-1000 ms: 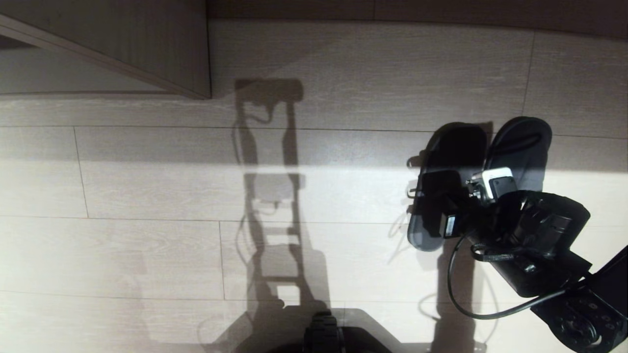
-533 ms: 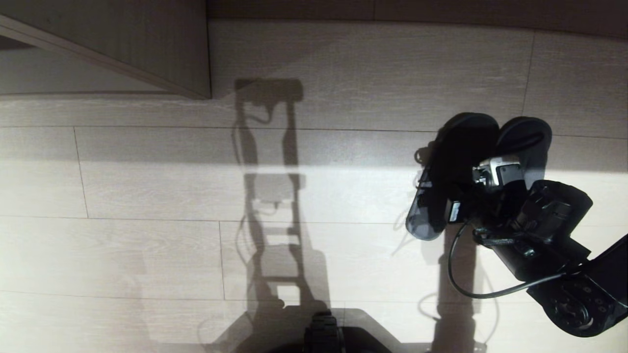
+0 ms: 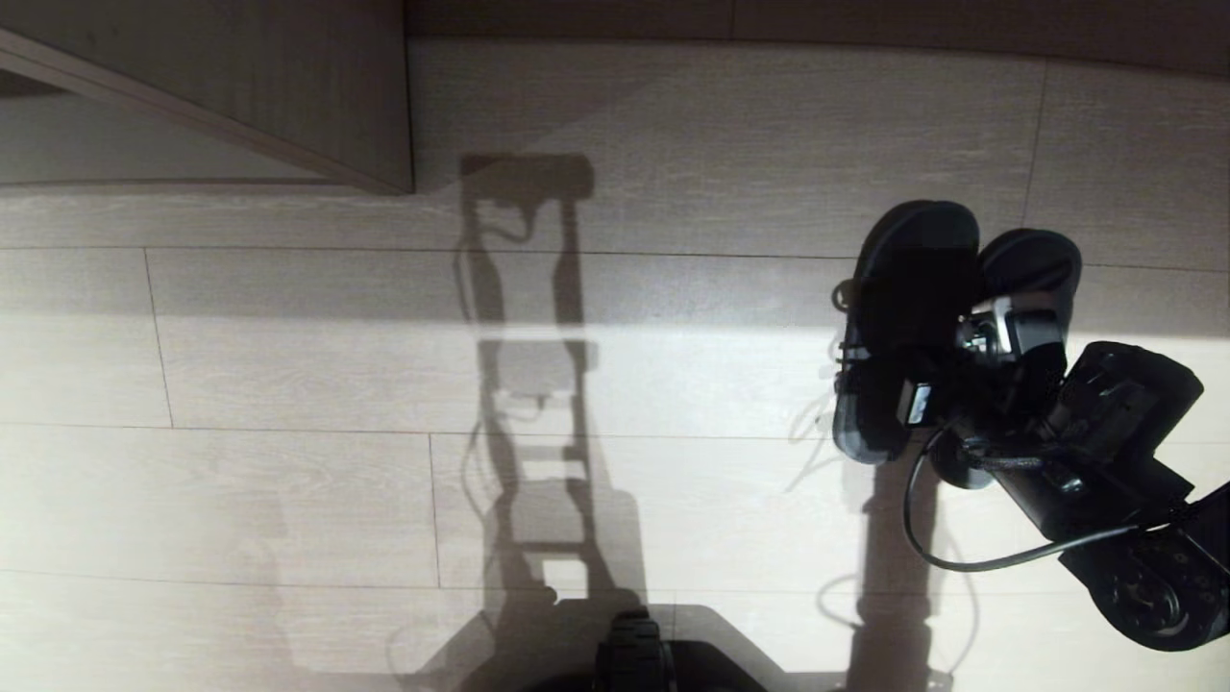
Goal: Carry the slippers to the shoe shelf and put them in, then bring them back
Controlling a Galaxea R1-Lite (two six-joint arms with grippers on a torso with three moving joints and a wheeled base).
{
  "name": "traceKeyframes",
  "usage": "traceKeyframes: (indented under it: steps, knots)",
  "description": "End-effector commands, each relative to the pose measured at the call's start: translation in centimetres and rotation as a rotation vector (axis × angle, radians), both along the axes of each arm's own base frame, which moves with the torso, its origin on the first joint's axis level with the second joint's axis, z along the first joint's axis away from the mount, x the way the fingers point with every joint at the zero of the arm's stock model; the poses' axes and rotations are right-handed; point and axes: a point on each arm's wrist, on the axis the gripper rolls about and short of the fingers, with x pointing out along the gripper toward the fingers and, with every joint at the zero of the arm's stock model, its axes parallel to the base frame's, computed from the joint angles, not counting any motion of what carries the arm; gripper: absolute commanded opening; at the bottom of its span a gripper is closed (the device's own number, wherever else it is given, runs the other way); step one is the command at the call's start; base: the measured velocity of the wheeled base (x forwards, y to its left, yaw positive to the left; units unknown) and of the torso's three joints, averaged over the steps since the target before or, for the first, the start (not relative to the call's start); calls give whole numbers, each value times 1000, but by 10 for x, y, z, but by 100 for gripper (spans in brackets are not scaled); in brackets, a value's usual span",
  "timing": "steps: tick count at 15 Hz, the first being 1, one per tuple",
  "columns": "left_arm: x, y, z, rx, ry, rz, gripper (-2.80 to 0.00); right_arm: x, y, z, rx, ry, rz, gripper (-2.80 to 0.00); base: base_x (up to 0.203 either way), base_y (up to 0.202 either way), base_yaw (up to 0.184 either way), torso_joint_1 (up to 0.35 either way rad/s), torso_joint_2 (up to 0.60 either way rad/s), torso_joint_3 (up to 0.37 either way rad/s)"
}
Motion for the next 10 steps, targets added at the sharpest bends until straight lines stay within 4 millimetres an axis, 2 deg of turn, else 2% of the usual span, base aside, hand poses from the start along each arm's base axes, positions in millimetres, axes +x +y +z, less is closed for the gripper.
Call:
traceKeyframes:
  steps: [1, 3, 7, 10]
  knots:
    - [0, 0, 0, 0, -3, 0, -280, -1, -8, 3, -3, -16, -11, -280, 0, 0, 0, 0, 0, 0]
    - [0, 0, 0, 0, -2, 1, -280, -1, -16, 4, -7, -18, -22, -280, 0, 0, 0, 0, 0, 0]
    - [0, 0, 0, 0, -3, 0, -280, -1, -17, 4, -7, -18, -25, -280, 0, 0, 0, 0, 0, 0]
    - [0, 0, 0, -2, -2, 1, -280, -14, -14, 10, -8, -26, -4, -280, 0, 0, 0, 0, 0, 0]
